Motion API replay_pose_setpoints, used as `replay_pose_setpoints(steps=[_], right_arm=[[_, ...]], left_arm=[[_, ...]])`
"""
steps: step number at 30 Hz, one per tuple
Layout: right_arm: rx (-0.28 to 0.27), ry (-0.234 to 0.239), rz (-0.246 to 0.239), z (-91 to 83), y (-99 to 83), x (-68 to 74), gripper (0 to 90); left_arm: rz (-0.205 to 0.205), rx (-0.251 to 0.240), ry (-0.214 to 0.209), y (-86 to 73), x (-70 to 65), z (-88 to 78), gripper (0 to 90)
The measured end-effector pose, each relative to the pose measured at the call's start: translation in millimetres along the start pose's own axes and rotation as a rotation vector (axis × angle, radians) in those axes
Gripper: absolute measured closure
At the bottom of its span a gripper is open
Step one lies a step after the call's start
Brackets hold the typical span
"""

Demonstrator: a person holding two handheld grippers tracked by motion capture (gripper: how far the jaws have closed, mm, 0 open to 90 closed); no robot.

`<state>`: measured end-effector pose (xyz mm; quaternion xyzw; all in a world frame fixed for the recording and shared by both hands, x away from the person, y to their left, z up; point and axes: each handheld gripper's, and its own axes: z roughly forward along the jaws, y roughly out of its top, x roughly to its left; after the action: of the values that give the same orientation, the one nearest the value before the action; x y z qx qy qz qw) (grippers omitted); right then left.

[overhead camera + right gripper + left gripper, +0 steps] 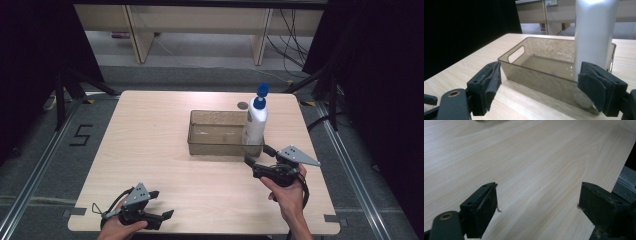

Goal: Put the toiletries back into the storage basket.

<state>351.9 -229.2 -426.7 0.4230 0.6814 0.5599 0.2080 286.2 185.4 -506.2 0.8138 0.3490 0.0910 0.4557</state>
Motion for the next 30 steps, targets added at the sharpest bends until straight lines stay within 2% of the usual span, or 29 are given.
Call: replay_pose_setpoints(steps=[2,3,5,6,7,8,9,10,12,14,15,17,18,19,20,21,25,26,27,29,30], right_arm=[[0.01,0.013,0.019,-1.5,-3.0,2.1,18.5],[0.015,0.001,0.0,-3.2,-4.6,1.7,18.1],[0.024,0.011,0.045,-4.2,-7.9,5.1,17.8],[0.024,0.021,0.026,-4.7,-9.0,3.8,17.8],[0.019,0.019,0.033,-4.7,-11.0,4.9,17.8],[0.013,0.022,0.019,-4.8,-11.8,4.0,17.8],[0.028,0.024,0.023,-6.0,-13.6,5.2,17.7],[0.026,0.024,0.004,-6.0,-14.5,4.6,17.6],[0.029,0.033,0.034,-7.4,-18.1,8.1,17.3],[0.028,0.04,0.005,-7.8,-20.3,7.4,17.0],[0.039,0.044,0.02,-8.8,-21.4,9.2,16.8],[0.02,0.047,0.002,-9.0,-23.6,9.4,16.5],[0.042,0.058,0.028,-10.9,-24.1,11.6,16.5],[0.04,0.044,0.004,-11.2,-25.4,11.4,16.3],[0.025,0.067,0.01,-11.4,-26.8,11.9,16.3],[0.043,0.068,0.016,-13.0,-27.7,13.0,16.2],[0.046,0.067,-0.003,-14.4,-32.7,13.9,16.2],[0.055,0.079,0.029,-16.1,-34.1,16.2,16.2],[0.046,0.083,0.011,-15.7,-35.4,15.3,16.2],[0.057,0.086,0.038,-17.0,-37.9,18.4,16.2],[0.057,0.084,0.007,-16.8,-38.7,17.2,16.2]], left_arm=[[0.0,0.0,0.001,0.1,0.0,0.0,14.8],[0.001,0.0,0.001,0.0,0.0,-0.1,14.8],[-0.008,-0.009,-0.002,0.0,-0.5,0.3,14.8],[-0.008,-0.009,-0.001,0.1,-0.4,0.1,14.8],[-0.01,-0.009,-0.001,0.0,-0.6,0.0,14.8],[-0.01,-0.007,-0.003,0.1,-0.7,-0.2,14.8],[-0.01,-0.005,-0.003,0.2,-0.7,-0.4,14.8],[-0.01,-0.014,-0.001,0.0,-0.7,0.1,14.8],[-0.013,-0.015,-0.004,0.1,-1.1,0.0,14.8],[-0.014,-0.012,-0.005,0.3,-1.1,-0.4,14.8],[-0.014,-0.016,-0.002,0.1,-1.1,-0.1,14.8],[-0.014,-0.015,-0.002,0.2,-1.1,-0.1,14.8],[-0.014,-0.009,-0.005,0.6,-1.1,-0.5,14.8],[-0.013,-0.008,-0.006,0.6,-1.1,-0.8,14.8],[-0.014,-0.017,0.001,0.3,-1.3,-0.2,14.8],[-0.013,-0.02,0.004,0.2,-1.3,-0.2,14.8],[-0.013,-0.02,0.004,0.1,-1.3,-0.4,14.8],[-0.013,-0.019,0.004,0.1,-1.2,-0.4,14.8],[-0.014,-0.019,0.004,0.2,-1.2,-0.3,14.8],[-0.015,-0.017,0.003,0.2,-1.4,-0.5,14.8],[-0.015,-0.01,-0.003,0.5,-1.2,-0.8,14.8]])
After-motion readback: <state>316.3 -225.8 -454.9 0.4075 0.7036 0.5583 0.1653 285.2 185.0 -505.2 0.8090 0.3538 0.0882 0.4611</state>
